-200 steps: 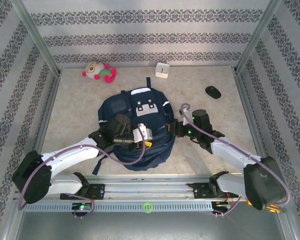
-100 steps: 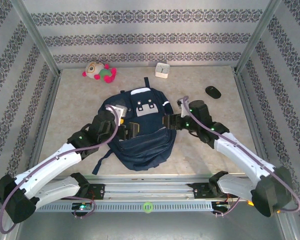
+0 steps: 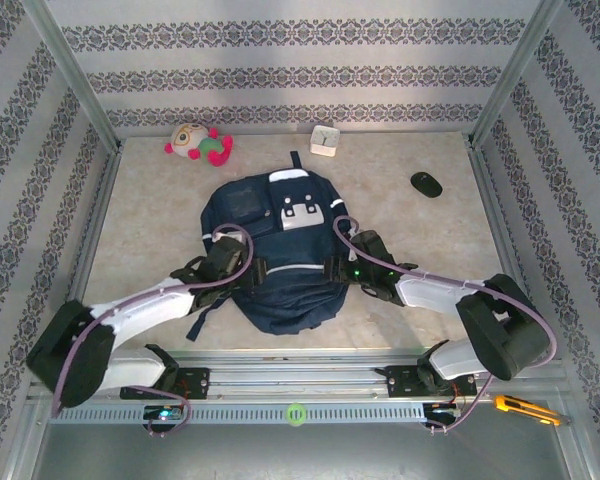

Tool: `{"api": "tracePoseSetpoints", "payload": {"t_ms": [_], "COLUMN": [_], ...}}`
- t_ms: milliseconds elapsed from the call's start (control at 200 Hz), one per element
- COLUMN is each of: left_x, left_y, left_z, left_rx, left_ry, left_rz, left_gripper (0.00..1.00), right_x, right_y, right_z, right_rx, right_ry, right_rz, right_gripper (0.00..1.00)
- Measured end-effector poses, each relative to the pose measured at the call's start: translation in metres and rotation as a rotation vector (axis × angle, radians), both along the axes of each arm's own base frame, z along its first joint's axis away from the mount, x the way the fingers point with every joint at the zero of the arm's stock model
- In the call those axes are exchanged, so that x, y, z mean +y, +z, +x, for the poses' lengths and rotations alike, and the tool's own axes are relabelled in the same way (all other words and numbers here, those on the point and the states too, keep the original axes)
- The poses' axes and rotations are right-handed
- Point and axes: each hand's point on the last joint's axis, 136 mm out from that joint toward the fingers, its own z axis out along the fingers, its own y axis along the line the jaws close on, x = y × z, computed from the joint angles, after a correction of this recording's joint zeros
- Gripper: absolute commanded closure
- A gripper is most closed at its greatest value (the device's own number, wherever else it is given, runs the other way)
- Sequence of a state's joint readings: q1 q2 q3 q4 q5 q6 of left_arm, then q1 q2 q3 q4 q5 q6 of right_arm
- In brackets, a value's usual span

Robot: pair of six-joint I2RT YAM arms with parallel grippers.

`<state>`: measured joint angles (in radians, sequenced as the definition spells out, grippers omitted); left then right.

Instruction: Pack the student bag

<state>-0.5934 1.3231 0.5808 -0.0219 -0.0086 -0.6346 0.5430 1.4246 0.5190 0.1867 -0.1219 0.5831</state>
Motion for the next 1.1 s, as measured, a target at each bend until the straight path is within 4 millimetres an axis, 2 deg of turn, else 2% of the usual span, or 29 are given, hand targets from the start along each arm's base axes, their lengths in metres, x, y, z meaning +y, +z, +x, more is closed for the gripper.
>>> {"api": "tracePoseSetpoints", "payload": {"t_ms": [175,305,470,660,764,939,1024,1099], "left_x": [-0.028,-0.04,-0.039,-0.024,-0.018,-0.016,-0.013,-0.007], "left_y": [0.007,0.008,0.008,0.009,0.01,0.011,0.015,0.027], "left_z": [0.038,0.049,0.046,0.03,0.026,0.024,0.023,0.021], "left_rx": [-0.056,-0.067,-0.067,-0.084,-0.088,-0.086,-0.086,-0.1], "left_ry": [-0.025,-0.044,-0.045,-0.028,-0.026,-0.033,-0.03,-0.04], "left_rz": [-0.025,-0.039,-0.039,-0.018,0.004,0.018,0.035,0.068], "left_gripper": [0.41,0.4,0.39,0.36,0.36,0.33,0.27,0.23], "right_x": [-0.031,-0.045,-0.042,-0.019,-0.012,-0.014,-0.017,-0.022], "right_y": [0.004,0.009,0.013,0.008,0.011,0.016,0.022,0.029], "right_z": [0.021,0.023,0.01,-0.028,-0.045,-0.054,-0.058,-0.063], "right_rx": [-0.04,-0.042,-0.048,-0.021,-0.025,-0.03,-0.034,-0.036], "right_ry": [-0.132,-0.169,-0.173,-0.126,-0.116,-0.124,-0.124,-0.114], "right_rz": [0.008,0.01,0.026,0.046,0.063,0.081,0.084,0.07], "right_gripper": [0.52,0.52,0.52,0.51,0.5,0.48,0.42,0.36]}}
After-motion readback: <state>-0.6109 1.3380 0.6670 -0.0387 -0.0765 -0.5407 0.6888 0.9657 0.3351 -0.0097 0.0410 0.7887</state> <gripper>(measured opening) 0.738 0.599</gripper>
